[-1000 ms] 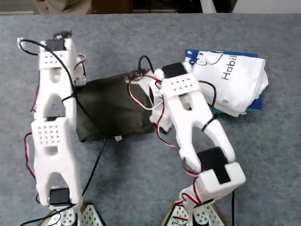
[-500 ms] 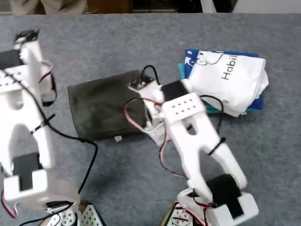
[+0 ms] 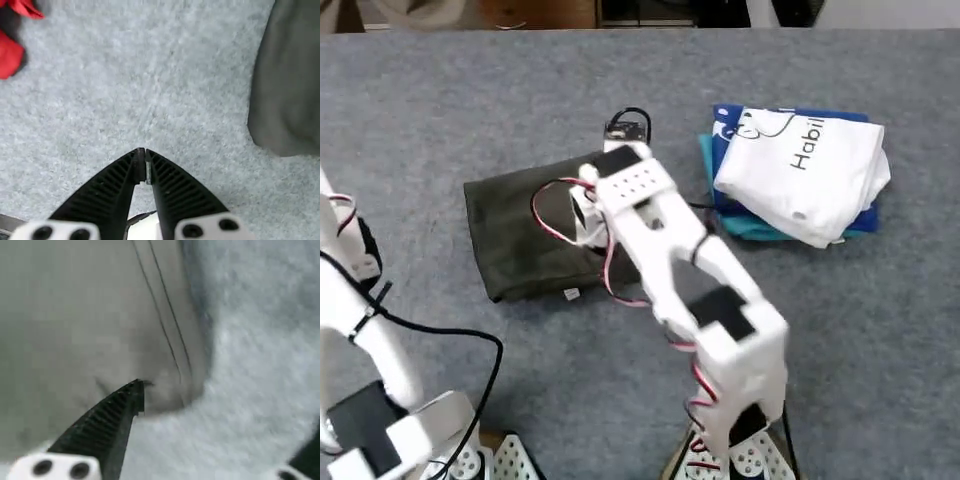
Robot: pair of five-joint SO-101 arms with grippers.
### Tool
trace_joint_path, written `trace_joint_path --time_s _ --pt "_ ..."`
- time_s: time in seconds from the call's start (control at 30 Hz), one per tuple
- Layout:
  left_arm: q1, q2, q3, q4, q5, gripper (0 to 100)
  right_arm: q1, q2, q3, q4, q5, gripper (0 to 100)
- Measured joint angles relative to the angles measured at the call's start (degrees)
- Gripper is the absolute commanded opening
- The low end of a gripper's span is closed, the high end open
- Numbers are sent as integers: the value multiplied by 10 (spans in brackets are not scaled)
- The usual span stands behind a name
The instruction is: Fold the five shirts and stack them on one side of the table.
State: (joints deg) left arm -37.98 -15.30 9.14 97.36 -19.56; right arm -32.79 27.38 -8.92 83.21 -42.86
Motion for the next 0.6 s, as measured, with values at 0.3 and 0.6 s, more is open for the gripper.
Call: trace_joint_path --time_s 0.3,0.6 --pt "-4 -11 16 0 -2 20 -7 193 -224 29 -36 274" --pt "-4 -11 16 0 -2 20 -7 280 -348 131 -4 8"
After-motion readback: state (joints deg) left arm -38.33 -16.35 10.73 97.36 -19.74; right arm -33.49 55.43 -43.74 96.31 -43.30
